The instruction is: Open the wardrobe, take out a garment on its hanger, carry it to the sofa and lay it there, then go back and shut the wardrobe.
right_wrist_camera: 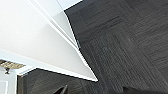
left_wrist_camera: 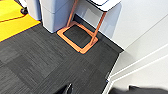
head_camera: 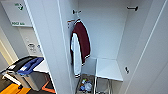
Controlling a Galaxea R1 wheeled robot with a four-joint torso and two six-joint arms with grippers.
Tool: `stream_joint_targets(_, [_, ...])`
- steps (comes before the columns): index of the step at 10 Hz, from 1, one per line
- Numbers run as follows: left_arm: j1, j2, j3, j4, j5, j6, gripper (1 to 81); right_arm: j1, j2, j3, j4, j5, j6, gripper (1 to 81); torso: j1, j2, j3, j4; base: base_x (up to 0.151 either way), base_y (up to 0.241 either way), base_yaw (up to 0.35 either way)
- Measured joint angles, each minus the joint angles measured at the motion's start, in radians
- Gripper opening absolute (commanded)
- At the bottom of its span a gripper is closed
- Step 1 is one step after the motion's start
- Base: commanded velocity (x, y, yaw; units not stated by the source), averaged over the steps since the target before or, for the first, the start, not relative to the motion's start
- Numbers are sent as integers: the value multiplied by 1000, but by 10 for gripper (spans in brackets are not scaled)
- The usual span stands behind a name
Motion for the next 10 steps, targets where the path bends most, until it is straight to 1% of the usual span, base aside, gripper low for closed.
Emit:
stream_joint_targets(3, [-142,-14,27,30,130,-10,811,102,-53,0,3,-8,41,811,1,1,-1,0,0,0,0])
stream_joint_targets(6, [-269,-26,96,56,296,-16,811,172,-84,-7,6,-13,84,811,2,2,-1,0,0,0,0])
stream_joint_targets(7, [-291,-21,111,56,331,-16,811,178,-88,-17,6,-18,109,811,2,2,-2,0,0,0,0])
stream_joint_targets(8, [-310,-19,117,54,356,-16,811,184,-97,-21,6,-20,116,811,2,2,-2,0,0,0,0])
stream_joint_targets(10, [-331,-19,157,10,413,-17,811,211,-103,-16,7,-23,127,811,3,2,-2,0,0,0,0])
